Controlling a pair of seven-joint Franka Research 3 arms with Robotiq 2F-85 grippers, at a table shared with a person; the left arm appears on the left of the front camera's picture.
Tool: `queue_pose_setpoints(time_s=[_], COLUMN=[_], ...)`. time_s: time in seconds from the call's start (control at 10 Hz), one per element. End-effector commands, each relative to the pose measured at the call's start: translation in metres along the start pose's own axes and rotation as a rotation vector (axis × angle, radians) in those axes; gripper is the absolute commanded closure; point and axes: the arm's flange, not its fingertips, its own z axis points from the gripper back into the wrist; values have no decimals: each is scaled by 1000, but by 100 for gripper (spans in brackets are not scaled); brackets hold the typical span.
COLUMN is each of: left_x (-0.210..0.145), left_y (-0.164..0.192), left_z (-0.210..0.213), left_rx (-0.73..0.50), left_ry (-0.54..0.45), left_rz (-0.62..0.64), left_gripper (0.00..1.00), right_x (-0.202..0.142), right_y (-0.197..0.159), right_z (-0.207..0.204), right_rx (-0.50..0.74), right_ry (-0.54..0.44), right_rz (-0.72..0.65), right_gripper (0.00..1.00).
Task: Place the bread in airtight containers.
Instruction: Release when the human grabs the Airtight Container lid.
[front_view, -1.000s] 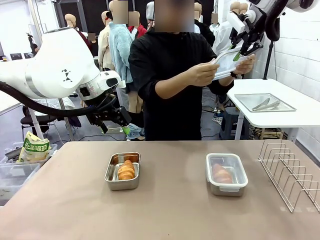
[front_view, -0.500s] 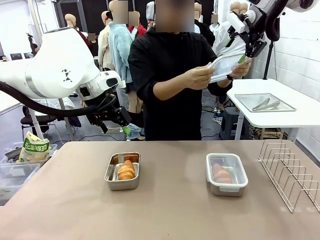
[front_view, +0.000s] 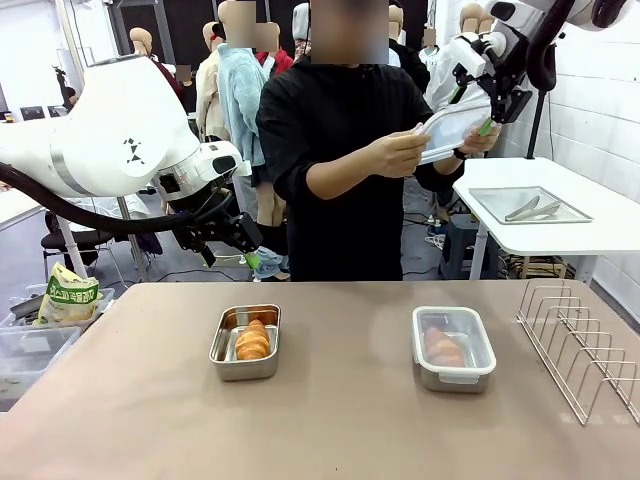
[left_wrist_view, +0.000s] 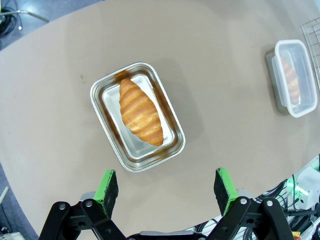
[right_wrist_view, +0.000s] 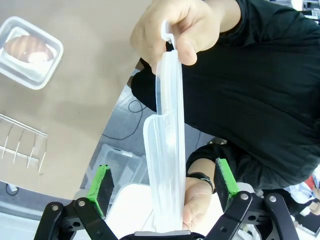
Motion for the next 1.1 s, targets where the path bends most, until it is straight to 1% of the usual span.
queue_pose_setpoints(time_s=[0.0,1.0], left_x=[-1,-1], left_y=[1,1], left_z=[1,1], left_rx=[2,2], left_ry=[-2,-2], left_rz=[2,2], left_gripper=[0,0], right_x=[0,0], right_y=[0,0], right_z=[4,4], right_rx=[-17,-17], right_ry=[-2,-2], right_rz=[-2,-2], right_gripper=[0,0])
